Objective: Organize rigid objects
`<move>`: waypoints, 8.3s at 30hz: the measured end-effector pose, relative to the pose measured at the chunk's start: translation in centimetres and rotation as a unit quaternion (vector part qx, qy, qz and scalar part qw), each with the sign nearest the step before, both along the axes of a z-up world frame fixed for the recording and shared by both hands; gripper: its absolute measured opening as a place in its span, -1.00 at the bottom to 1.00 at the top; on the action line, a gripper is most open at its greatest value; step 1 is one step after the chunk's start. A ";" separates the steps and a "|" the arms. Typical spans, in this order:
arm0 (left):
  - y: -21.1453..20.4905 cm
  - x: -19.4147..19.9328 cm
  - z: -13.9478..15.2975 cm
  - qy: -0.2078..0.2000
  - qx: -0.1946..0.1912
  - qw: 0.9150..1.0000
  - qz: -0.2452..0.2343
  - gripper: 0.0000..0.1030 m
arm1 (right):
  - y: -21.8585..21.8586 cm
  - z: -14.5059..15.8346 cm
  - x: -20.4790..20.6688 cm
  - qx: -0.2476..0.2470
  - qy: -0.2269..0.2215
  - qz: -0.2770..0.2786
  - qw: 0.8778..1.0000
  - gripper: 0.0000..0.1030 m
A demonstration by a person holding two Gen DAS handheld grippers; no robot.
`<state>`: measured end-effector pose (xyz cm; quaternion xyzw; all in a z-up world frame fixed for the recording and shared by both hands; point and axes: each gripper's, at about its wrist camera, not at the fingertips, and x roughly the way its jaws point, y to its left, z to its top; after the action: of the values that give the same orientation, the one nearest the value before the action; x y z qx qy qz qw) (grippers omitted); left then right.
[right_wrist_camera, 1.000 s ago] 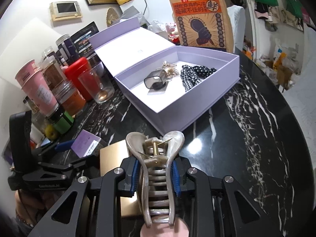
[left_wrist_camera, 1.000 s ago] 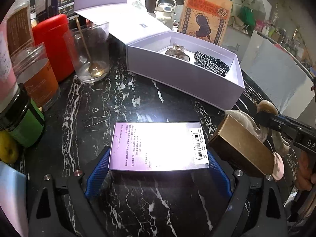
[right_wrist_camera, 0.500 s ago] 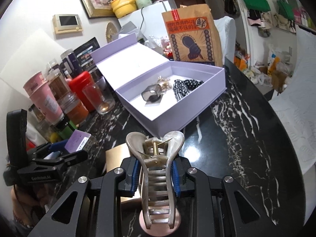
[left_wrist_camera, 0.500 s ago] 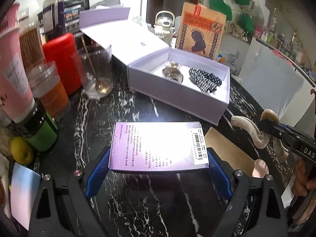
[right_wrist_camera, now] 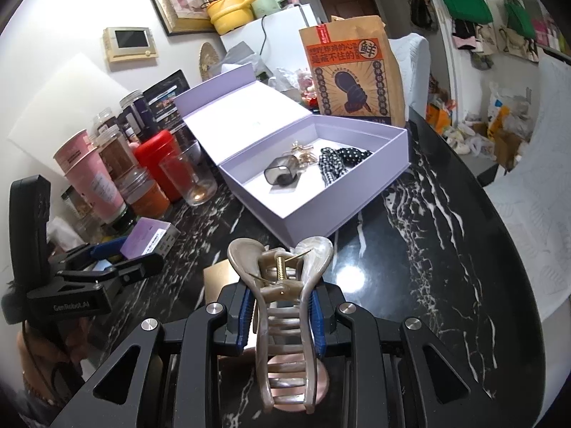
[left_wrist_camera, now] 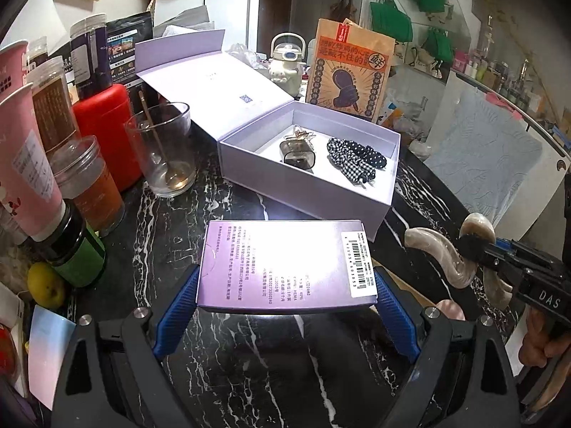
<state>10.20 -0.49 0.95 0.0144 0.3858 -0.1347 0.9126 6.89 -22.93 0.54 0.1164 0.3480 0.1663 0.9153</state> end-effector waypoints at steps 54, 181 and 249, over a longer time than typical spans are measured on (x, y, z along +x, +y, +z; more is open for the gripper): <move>-5.5 8.9 5.1 -0.032 -0.023 0.997 -0.068 0.80 | -0.7 5.6 5.3 -0.014 -0.029 0.015 0.999 -0.48; -7.9 23.6 -4.8 0.092 0.051 0.992 -0.063 0.81 | 0.2 -1.6 22.4 -0.135 0.031 -0.022 0.990 -0.08; -4.7 8.5 11.0 -0.080 0.030 0.994 -0.063 0.97 | -0.1 11.0 7.6 -0.149 -0.070 -0.055 0.985 0.30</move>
<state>18.71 -5.18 11.93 0.0770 0.3136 -0.1788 0.9294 14.51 -23.05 11.55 -0.0140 0.2967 0.0694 0.9524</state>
